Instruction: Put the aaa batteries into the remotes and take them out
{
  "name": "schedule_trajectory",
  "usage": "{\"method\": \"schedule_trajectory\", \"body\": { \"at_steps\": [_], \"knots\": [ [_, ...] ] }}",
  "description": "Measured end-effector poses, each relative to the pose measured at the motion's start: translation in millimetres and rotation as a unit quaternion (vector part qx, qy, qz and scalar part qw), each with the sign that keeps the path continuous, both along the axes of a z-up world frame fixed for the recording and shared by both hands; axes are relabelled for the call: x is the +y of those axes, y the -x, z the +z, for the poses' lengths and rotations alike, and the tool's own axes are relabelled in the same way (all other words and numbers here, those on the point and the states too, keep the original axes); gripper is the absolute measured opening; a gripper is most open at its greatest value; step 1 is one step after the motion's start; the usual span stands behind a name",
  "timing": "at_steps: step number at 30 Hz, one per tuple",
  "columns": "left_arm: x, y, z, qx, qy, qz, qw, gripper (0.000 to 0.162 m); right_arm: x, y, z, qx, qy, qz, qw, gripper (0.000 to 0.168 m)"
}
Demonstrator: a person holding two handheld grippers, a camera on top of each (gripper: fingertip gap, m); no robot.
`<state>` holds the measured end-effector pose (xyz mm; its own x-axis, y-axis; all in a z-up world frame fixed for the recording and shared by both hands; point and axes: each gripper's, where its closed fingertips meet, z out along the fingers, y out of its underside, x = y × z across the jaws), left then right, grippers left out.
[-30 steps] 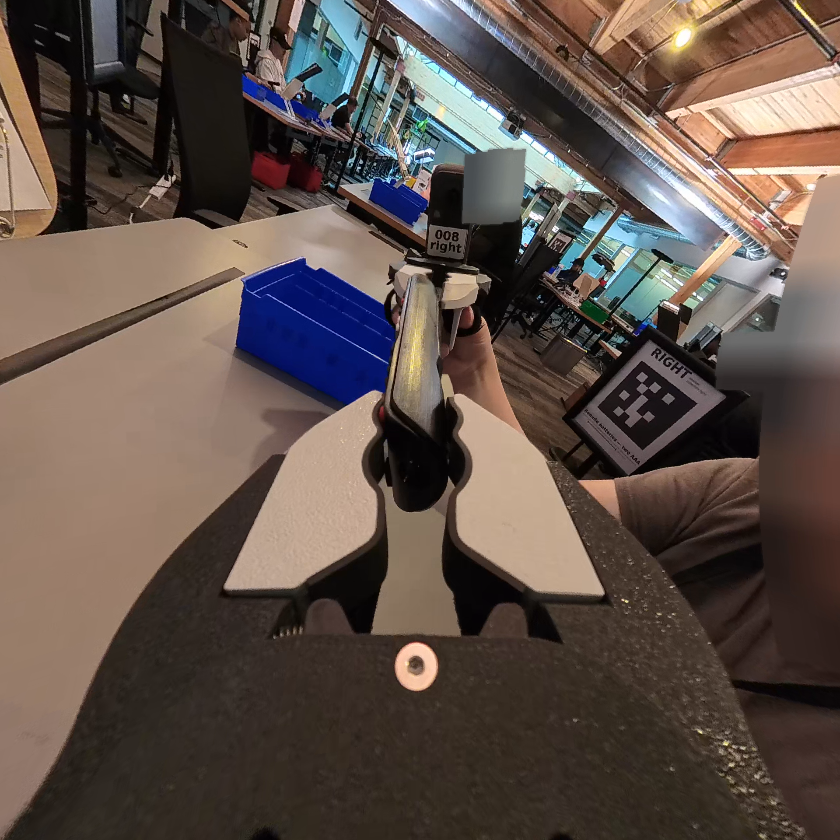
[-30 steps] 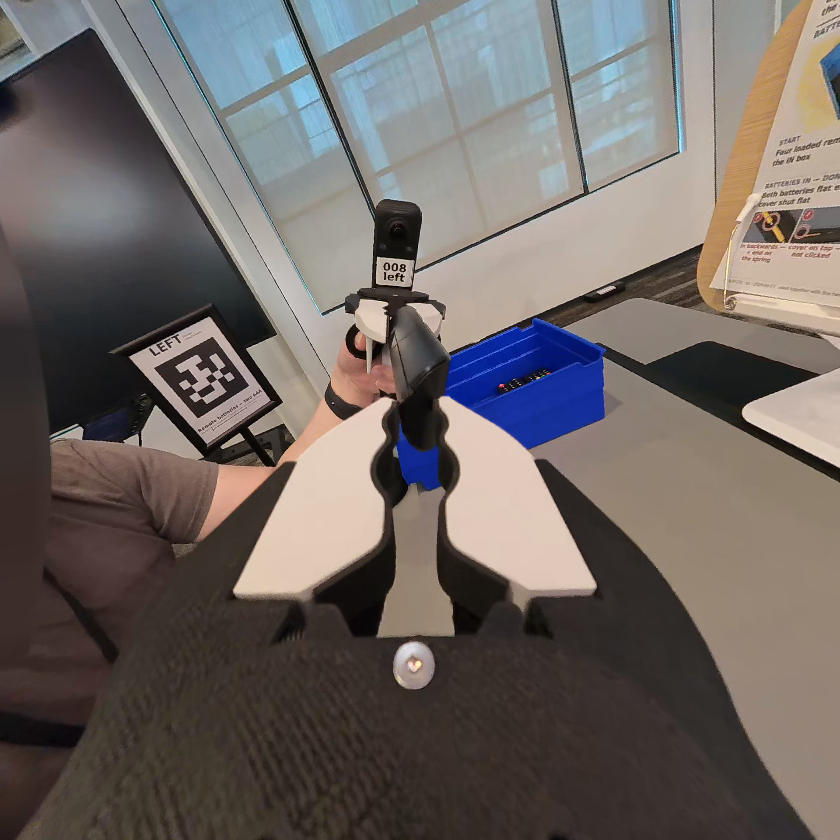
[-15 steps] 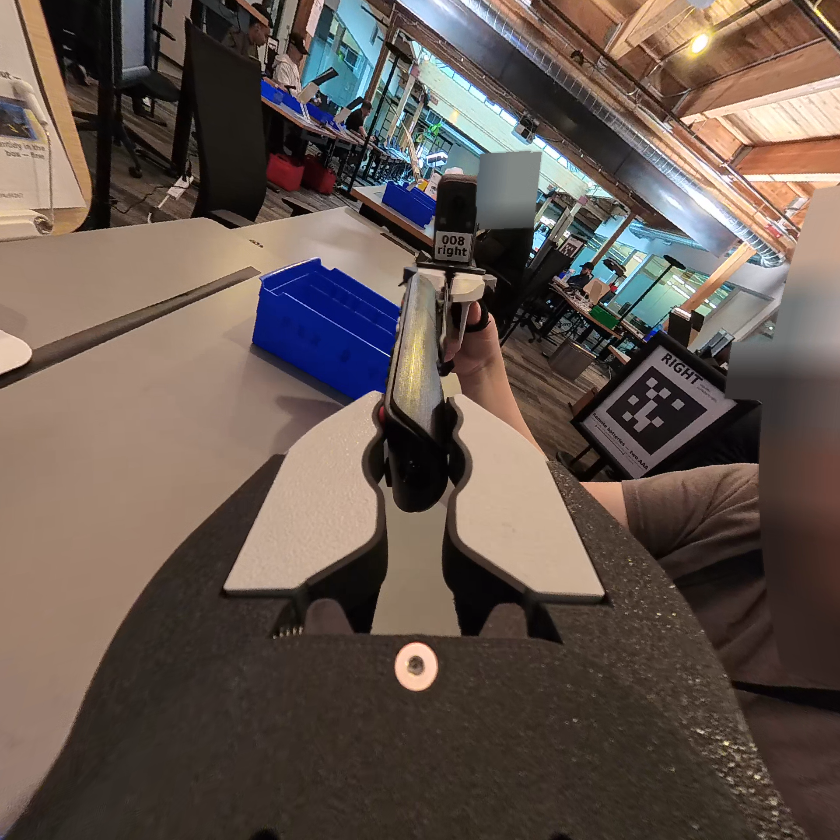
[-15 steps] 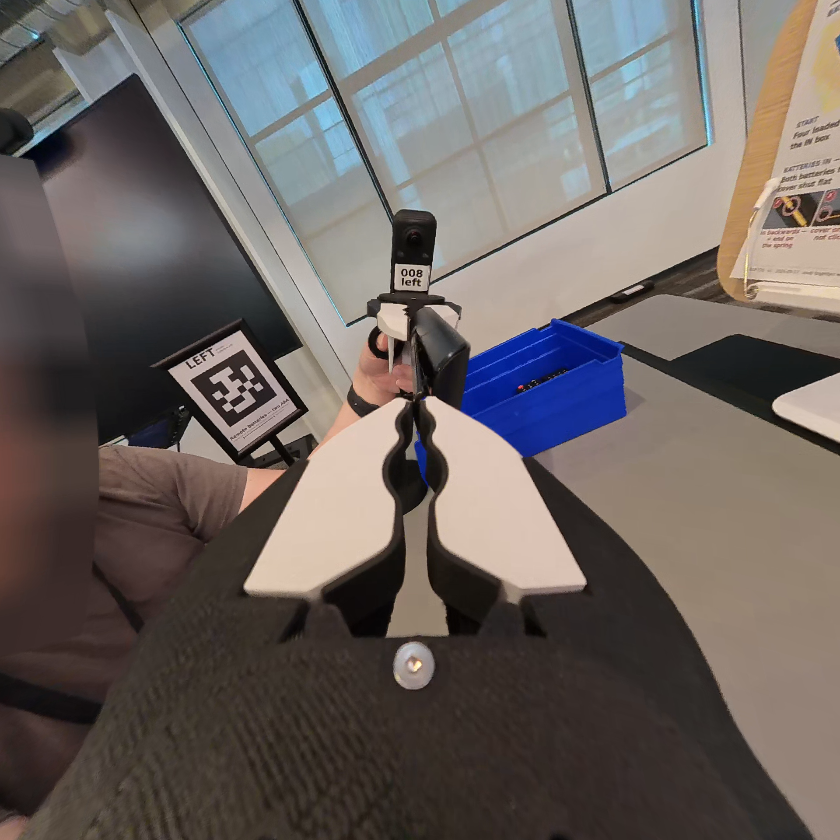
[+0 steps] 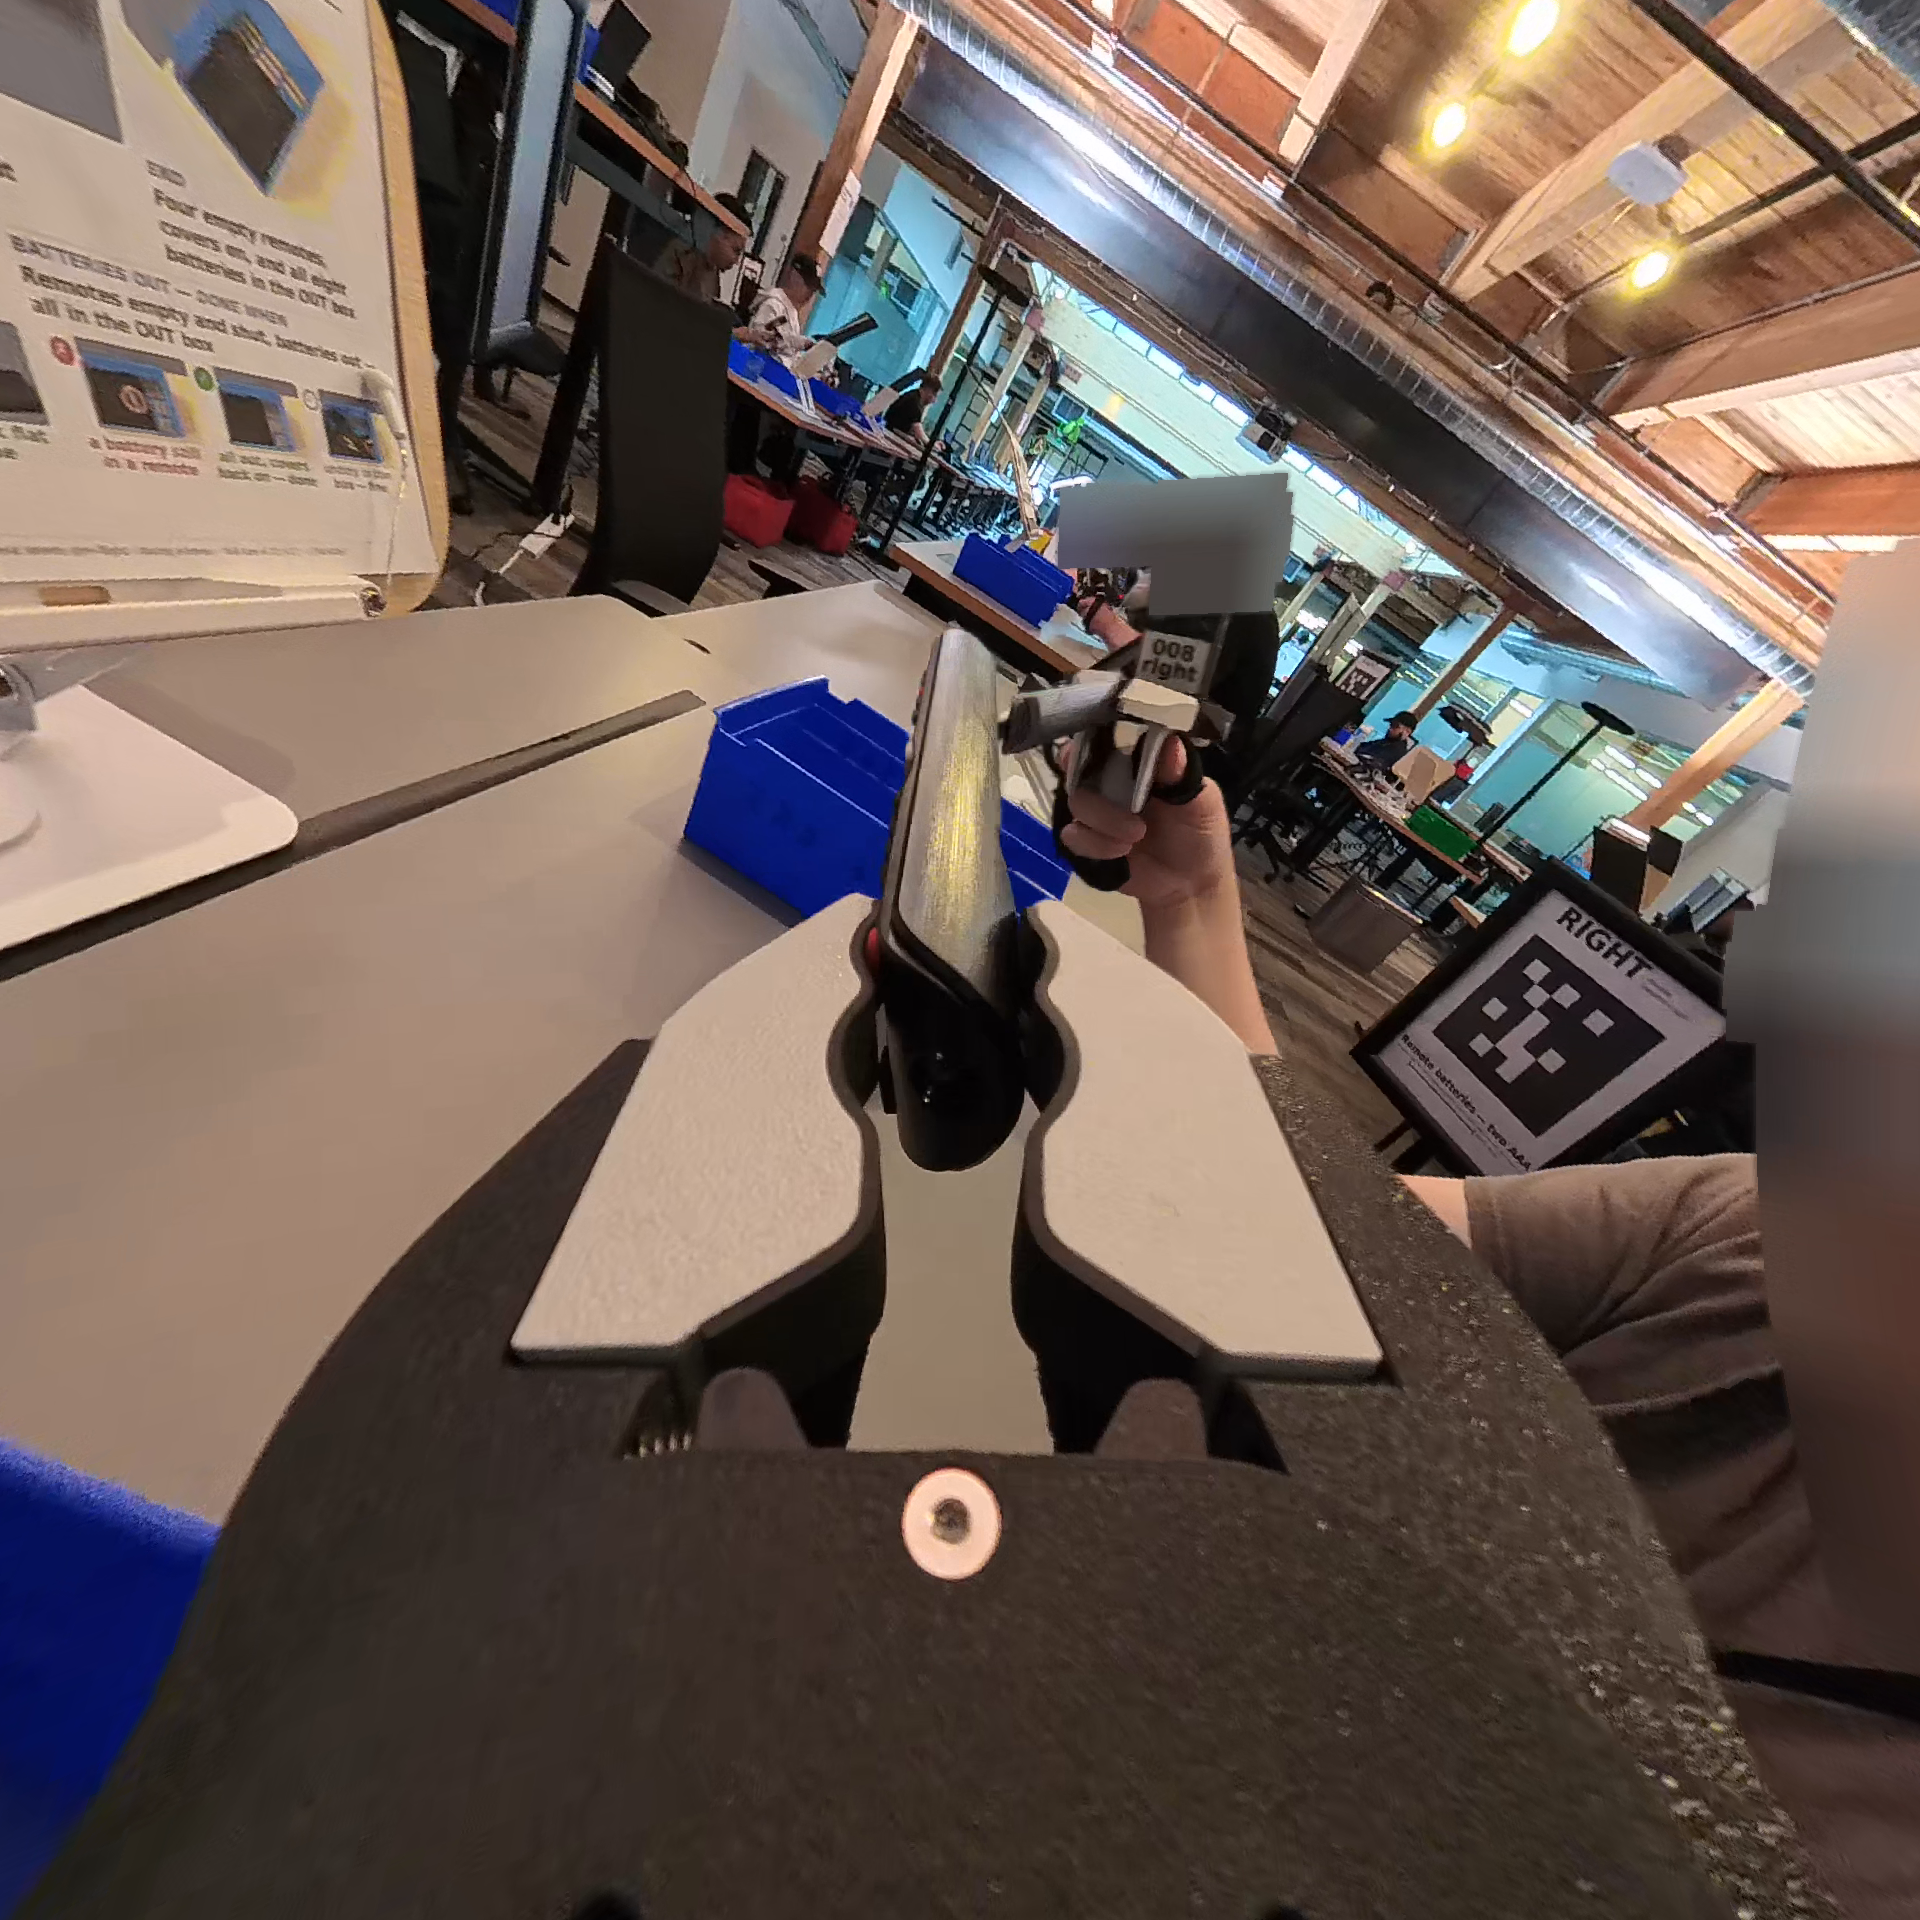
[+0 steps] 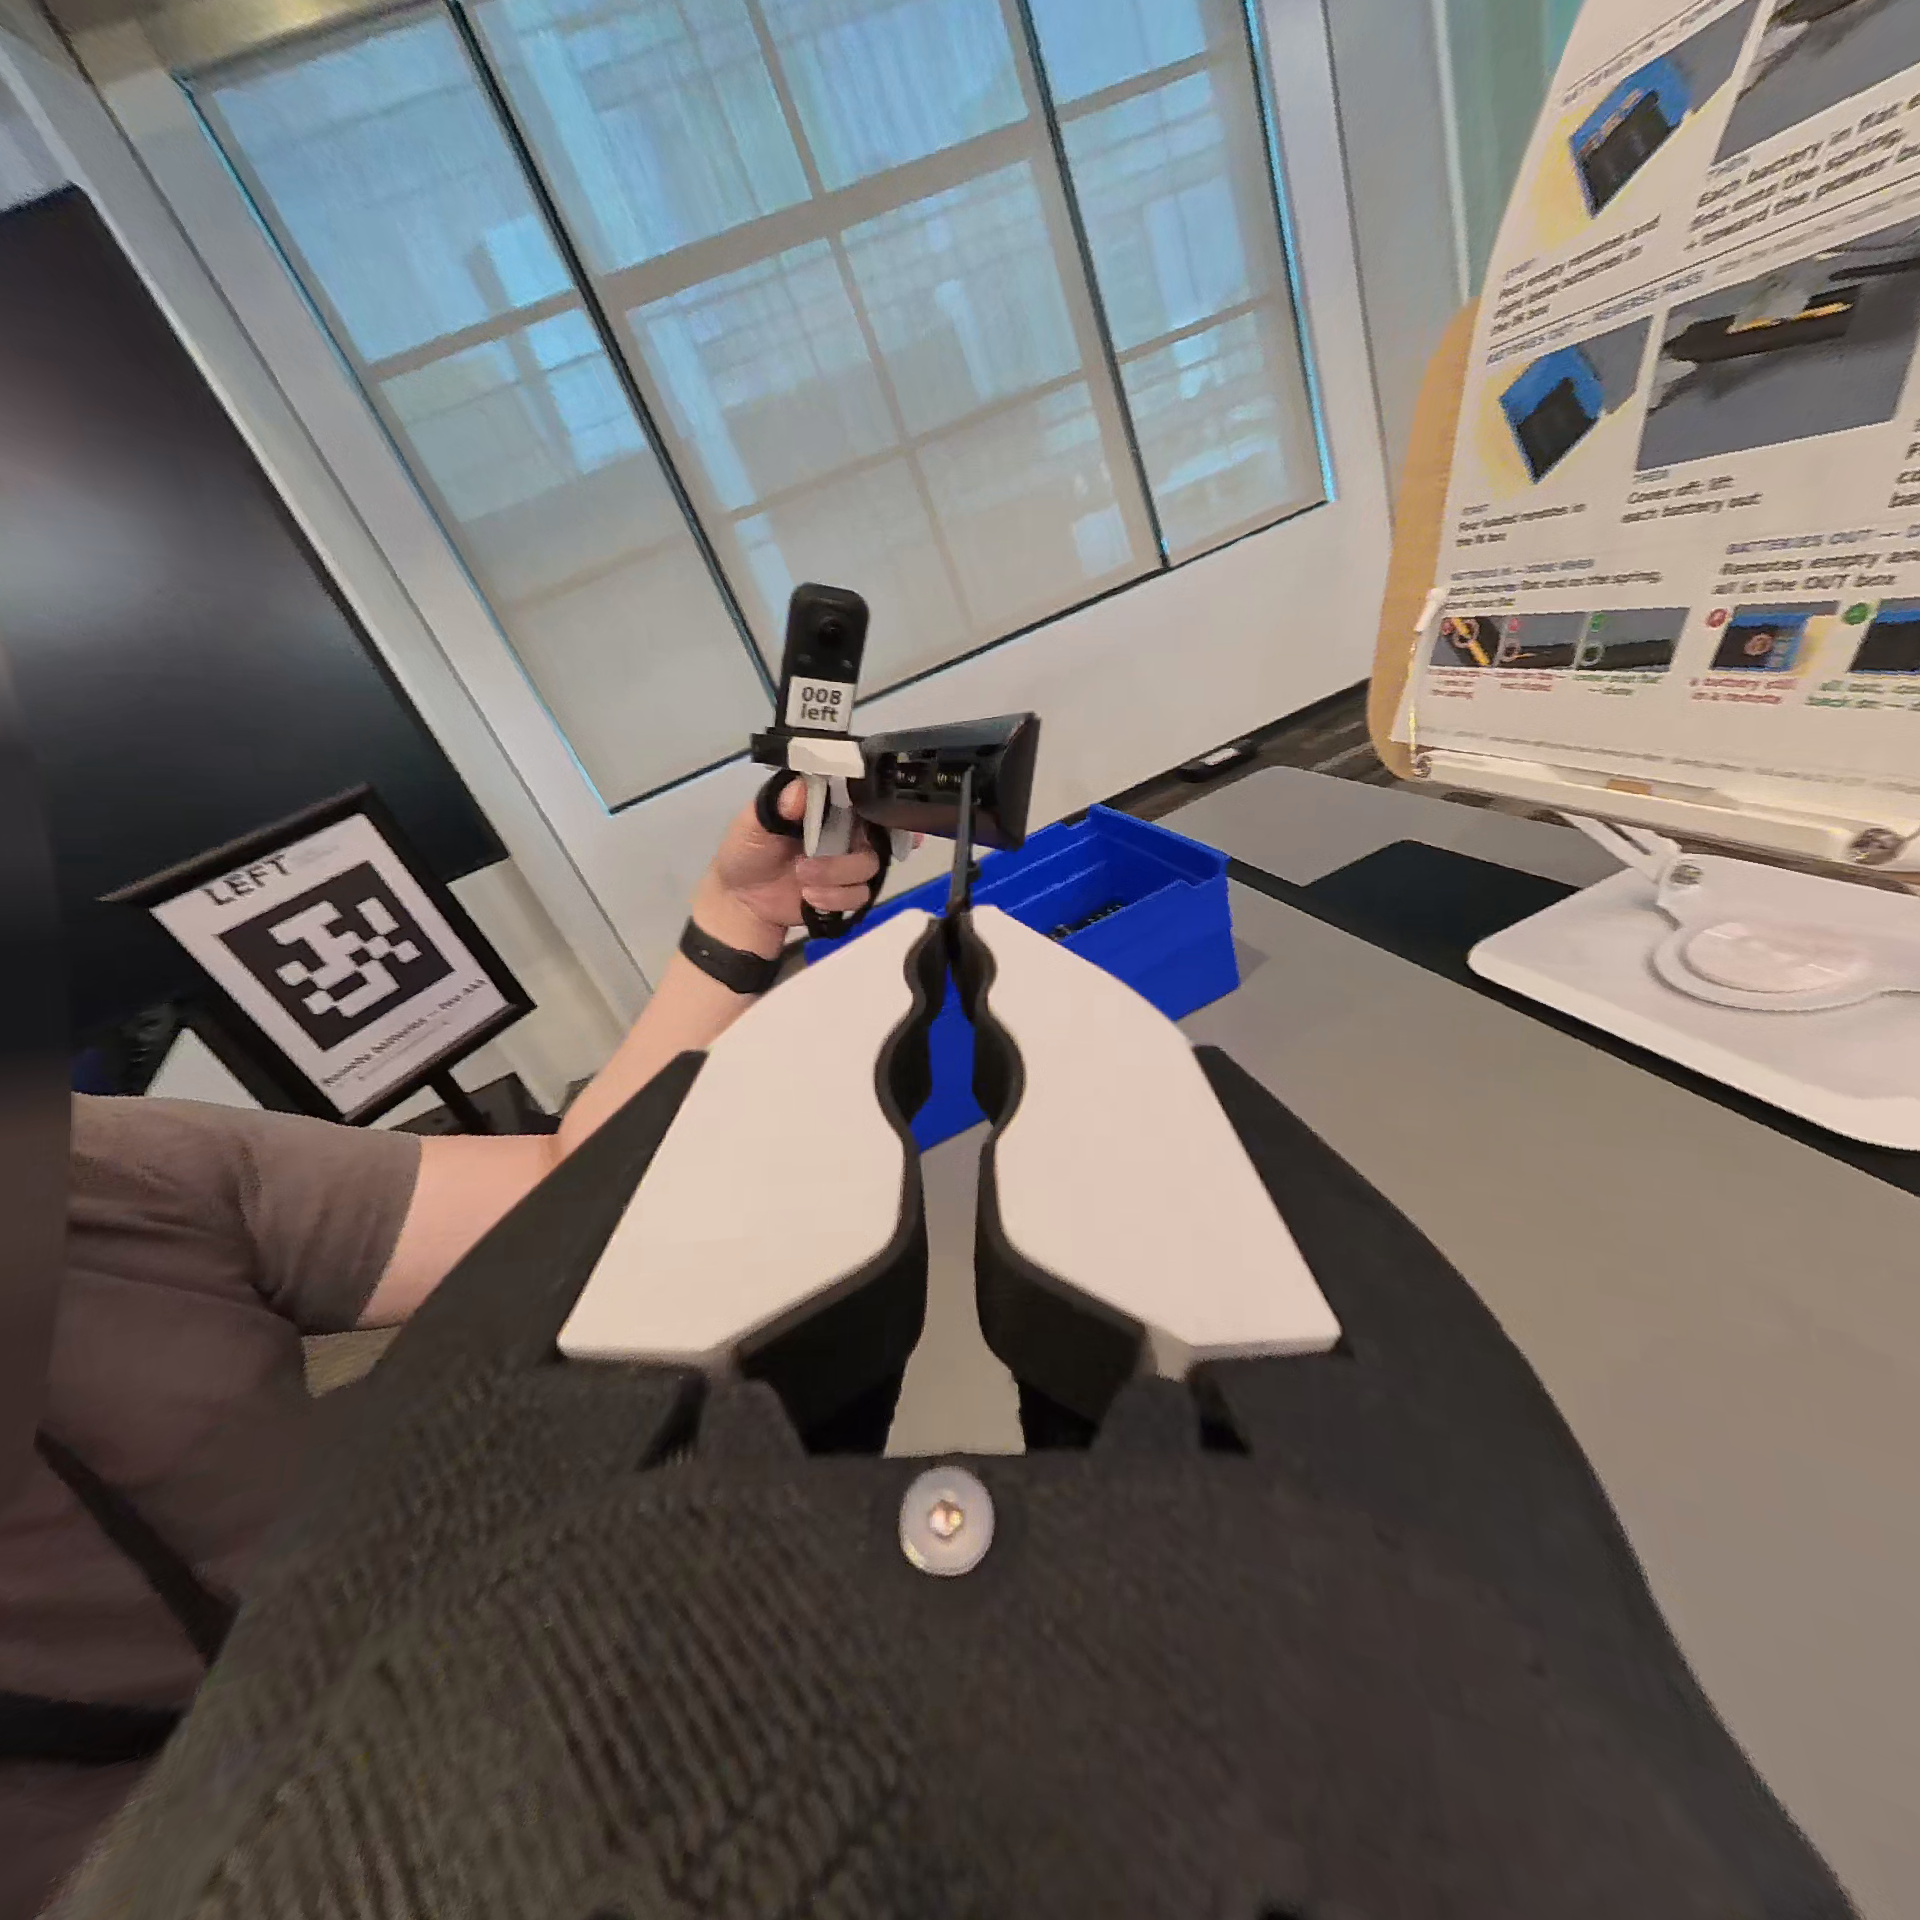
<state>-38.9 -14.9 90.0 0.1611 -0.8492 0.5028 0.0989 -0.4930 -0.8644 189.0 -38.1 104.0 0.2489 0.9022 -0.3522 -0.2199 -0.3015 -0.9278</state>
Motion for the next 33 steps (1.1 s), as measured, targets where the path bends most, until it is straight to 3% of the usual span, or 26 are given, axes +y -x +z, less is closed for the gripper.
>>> {"method": "schedule_trajectory", "body": {
  "at_steps": [7, 13, 18, 23, 28, 33],
  "knots": [
    [7, 11, -3, -0.005, 0.008, 0.011, 1.0, 0.023, -12, 9, -5, -0.08, -0.03, -0.052, 0.995, 0.003],
    [16, 27, -6, -0.018, 0.024, 0.029, 0.999, 0.023, -3, 3, -51, -0.24, -0.07, -0.145, 0.957, 0.003],
    [12, 27, -3, -0.025, 0.024, 0.02, 0.999, 0.023, -10, 15, -128, -0.461, -0.223, -0.194, 0.837, 0.003],
    [7, 23, 0, -0.026, 0.022, 0.01, 0.999, 0.023, -15, 14, -184, -0.6, -0.344, -0.201, 0.694, 0.003],
    [2, 18, 3, -0.024, 0.016, 0.001, 1.0, 0.023, -8, 1, -216, -0.67, -0.364, -0.187, 0.62, 0.003],
    [0, 17, 5, -0.026, 0.014, -0.002, 1.0, 0.023, 7, -12, -226, -0.697, -0.358, -0.197, 0.589, 0.003]
  ]
}}
